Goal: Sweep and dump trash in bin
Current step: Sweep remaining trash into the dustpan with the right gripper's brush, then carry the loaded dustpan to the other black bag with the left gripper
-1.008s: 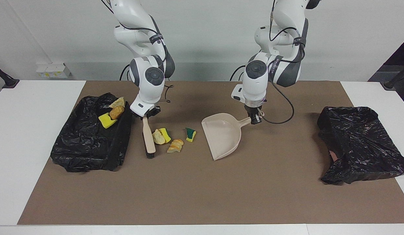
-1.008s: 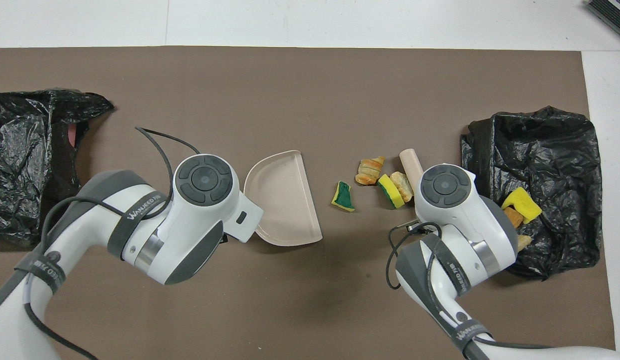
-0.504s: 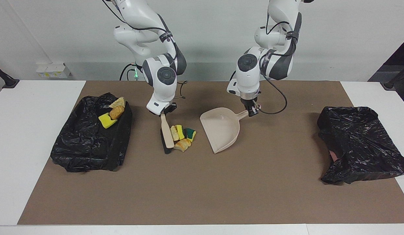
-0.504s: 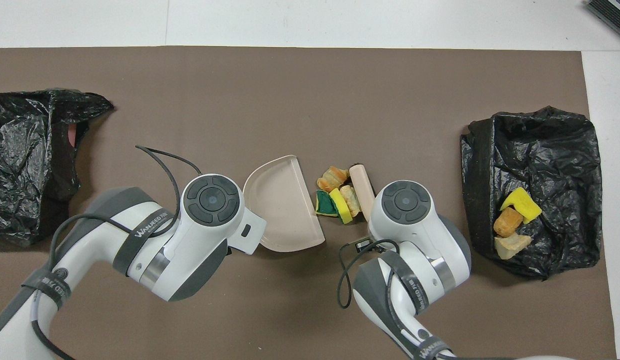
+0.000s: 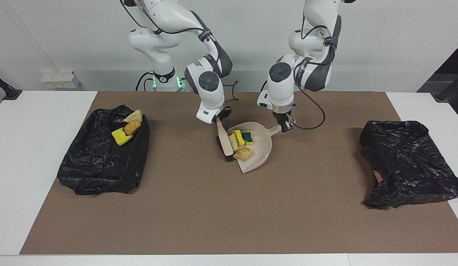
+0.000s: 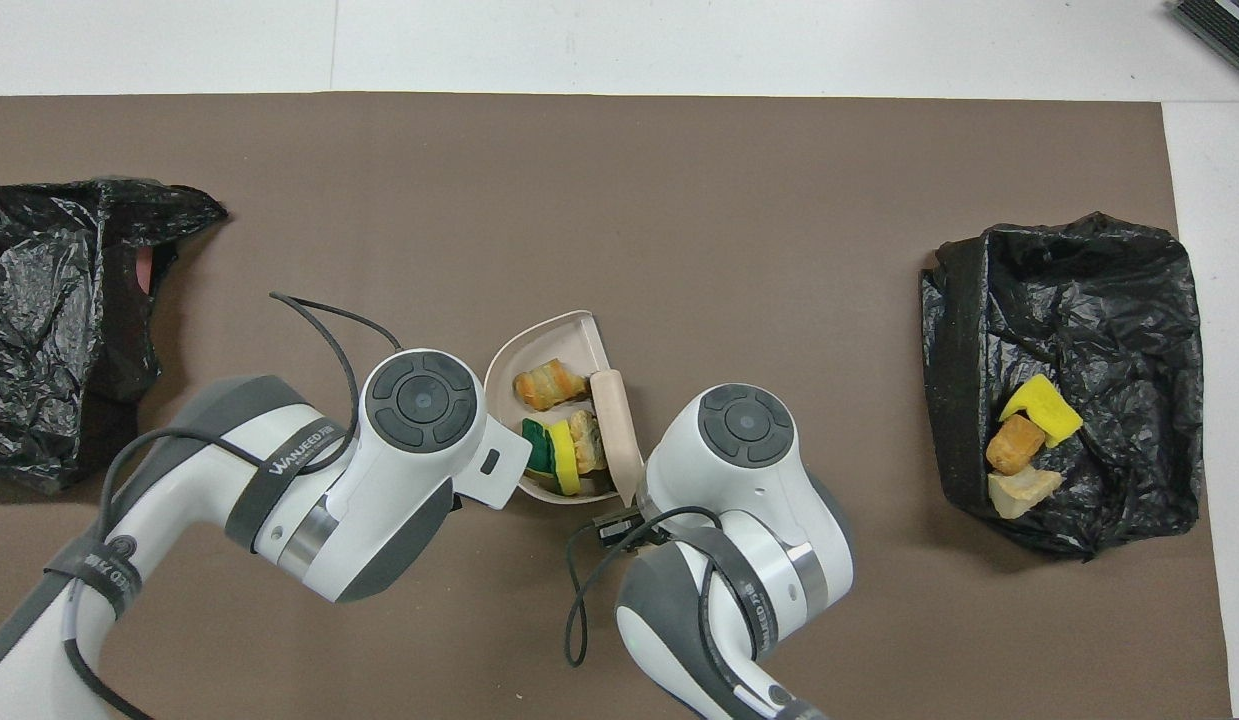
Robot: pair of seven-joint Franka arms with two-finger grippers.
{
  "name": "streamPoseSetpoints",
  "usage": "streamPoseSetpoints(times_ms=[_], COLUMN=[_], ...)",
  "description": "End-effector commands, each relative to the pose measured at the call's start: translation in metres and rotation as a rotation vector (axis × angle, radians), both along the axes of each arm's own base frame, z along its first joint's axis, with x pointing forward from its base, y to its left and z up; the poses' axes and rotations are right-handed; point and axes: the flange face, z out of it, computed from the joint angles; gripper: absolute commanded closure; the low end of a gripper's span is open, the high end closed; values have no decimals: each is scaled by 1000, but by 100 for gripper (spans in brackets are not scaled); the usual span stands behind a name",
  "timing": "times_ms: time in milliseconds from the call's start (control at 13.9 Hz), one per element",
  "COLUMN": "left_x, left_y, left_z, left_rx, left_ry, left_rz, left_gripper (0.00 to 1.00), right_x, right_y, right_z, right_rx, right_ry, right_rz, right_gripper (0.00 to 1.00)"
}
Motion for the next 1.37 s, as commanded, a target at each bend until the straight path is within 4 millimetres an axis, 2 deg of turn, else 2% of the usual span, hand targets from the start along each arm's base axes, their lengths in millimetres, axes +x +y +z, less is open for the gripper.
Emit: streamPoseSetpoints(times_ms=[0, 144, 360, 504, 576, 720, 792, 1008, 1224, 1296], left_x=[5, 19, 30, 39, 43, 58, 60, 64, 69, 70], left_y=[24, 39, 57, 76, 85, 130, 149, 224, 314, 343], left_z=[-4, -5, -5, -1, 3, 12, 27, 61, 88, 100], left_rx=[-10, -36, -50, -57, -85, -137, -162, -236, -274, -274], left_ry=[18, 1, 6, 12, 19, 38, 22, -1, -29, -41], left_rz=[-78, -118, -198, -223, -221, -243, -248, -282, -334, -345], left_gripper=[100, 100, 100, 100, 100, 100, 100, 100, 100, 100], right_x=[5, -1, -13, -34, -45, -64, -76, -102, -110, -110], right_y=[7, -5, -23, -25, -20, 0, 14, 49, 81, 80], right_z=[18, 50, 89, 116, 122, 118, 112, 70, 25, 16], right_rx=[31, -13, -78, -191, -231, -233, -226, -205, -180, -192], right_ry=[10, -9, 3, -21, -39, -22, -8, -20, 10, 5], right_rz=[-20, -52, -105, -173, -208, -205, -194, -187, -215, -201], right_gripper=[100, 100, 100, 100, 100, 100, 100, 100, 100, 100])
